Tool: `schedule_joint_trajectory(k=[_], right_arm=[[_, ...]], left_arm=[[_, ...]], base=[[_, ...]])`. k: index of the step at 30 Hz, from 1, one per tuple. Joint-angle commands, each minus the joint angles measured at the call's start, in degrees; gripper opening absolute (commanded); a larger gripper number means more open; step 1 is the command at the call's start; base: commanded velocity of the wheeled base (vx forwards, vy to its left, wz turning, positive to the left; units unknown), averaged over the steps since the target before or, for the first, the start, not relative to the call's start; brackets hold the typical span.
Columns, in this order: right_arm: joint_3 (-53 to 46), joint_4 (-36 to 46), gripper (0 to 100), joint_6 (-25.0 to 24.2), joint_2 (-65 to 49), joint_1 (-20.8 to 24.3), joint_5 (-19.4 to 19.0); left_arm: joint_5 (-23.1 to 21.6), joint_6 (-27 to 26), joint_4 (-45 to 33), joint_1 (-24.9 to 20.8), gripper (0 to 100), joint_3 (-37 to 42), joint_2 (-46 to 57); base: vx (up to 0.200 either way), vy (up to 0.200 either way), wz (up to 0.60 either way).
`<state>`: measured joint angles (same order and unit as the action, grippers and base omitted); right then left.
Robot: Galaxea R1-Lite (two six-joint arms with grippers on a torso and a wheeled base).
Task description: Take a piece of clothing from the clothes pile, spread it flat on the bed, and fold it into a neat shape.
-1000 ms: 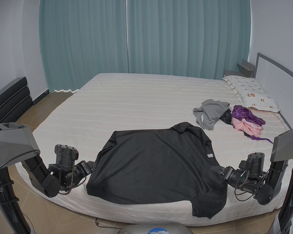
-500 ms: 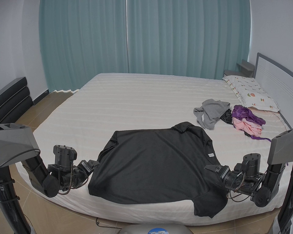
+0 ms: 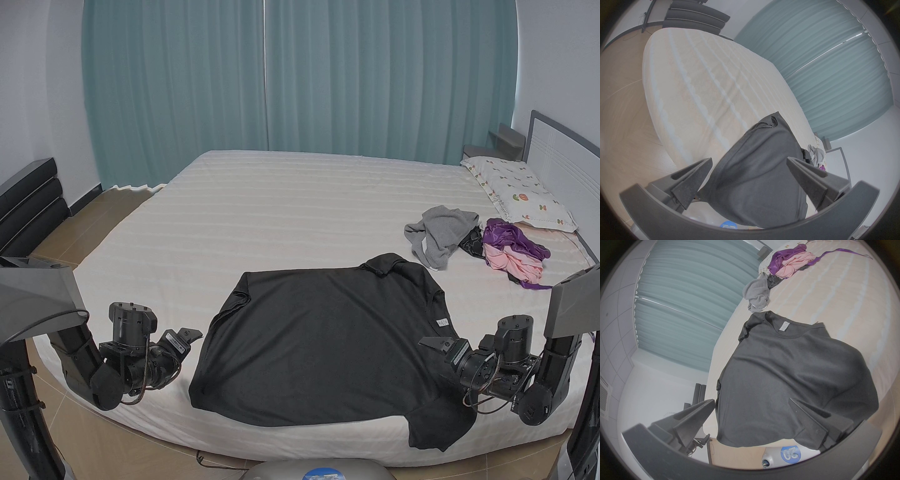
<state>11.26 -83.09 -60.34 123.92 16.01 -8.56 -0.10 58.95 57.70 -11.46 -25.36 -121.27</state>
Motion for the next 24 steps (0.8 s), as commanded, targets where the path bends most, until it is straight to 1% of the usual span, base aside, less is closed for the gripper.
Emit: schedule_joint_trajectory(k=[1,5,18,24], right_arm=[[-0.37,-0.32,100,0.14,0.80,0.17,0.03],[-0.37,-0.49,100,0.14,0.98,0.17,0.12],[-0.45,-0.49,100,0.23,1.50,0.61,0.12],[-0.37,-0.58,100,0.40,1.77,0.69,0.12]], left_arm=[[0.01,0.02,0.05,-0.05,100,0.22,-0.37],[0.10,-0.07,0.22,-0.05,100,0.92,-0.28],[0.10,0.02,0.22,-0.14,100,0.40,-0.02],[0.10,-0.33,-0.13,-0.14,100,-4.61,-0.54]], base=[[0.200,0.000,0.00],[0.200,0.000,0.00],[0.000,0.000,0.00],[0.000,0.000,0.00]])
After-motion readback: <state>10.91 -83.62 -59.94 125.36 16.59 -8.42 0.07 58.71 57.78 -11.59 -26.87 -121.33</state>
